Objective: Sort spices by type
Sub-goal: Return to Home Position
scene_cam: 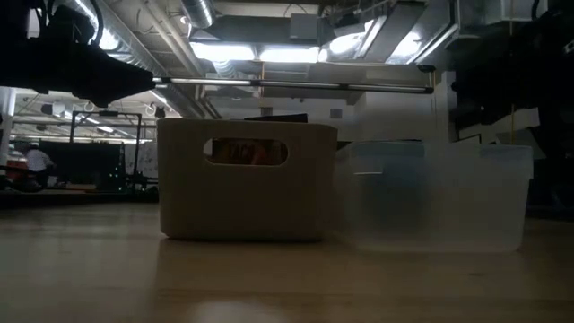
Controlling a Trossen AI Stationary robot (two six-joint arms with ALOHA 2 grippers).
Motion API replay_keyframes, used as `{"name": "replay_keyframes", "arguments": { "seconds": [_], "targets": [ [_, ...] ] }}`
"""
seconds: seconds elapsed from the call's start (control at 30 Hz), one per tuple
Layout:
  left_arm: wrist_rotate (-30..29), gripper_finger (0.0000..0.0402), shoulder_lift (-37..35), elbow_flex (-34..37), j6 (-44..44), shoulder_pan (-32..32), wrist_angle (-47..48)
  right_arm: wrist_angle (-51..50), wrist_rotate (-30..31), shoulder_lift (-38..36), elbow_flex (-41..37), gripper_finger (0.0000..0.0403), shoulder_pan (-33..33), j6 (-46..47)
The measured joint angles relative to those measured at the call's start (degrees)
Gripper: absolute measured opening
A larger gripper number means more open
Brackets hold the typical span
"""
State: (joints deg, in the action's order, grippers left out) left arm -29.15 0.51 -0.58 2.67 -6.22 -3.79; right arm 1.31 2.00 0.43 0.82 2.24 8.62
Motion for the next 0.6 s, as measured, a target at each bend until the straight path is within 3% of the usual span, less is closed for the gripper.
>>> {"name": "replay_keyframes", "arguments": {
  "seconds": [0.6],
  "targets": [
    [0.0, 0.0162, 0.0, 0.0, 1.8, 0.0, 0.0, -0.5, -0.1, 0.3, -0.1, 0.016, 0.0, -4.1]
  ]
}}
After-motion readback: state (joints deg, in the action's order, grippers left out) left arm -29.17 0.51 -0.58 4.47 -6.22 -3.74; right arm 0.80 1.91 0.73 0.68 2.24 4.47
